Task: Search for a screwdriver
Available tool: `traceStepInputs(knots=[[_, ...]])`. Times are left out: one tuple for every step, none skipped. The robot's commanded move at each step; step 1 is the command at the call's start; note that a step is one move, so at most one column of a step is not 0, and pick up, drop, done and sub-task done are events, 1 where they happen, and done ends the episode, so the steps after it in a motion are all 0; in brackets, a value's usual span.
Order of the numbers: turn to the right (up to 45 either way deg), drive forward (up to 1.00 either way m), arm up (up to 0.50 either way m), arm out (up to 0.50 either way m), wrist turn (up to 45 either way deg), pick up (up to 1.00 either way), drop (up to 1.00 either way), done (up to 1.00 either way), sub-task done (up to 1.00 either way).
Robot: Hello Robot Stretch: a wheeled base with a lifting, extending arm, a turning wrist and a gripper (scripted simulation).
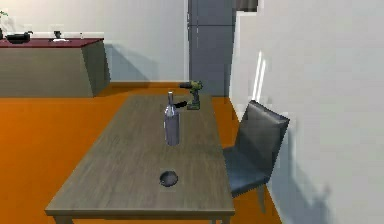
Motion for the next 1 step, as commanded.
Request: traceStepInputs(knots=[[0.0, 0.0, 0.0, 0.0, 0.0, 0.0, 0.0, 1.0, 0.0]])
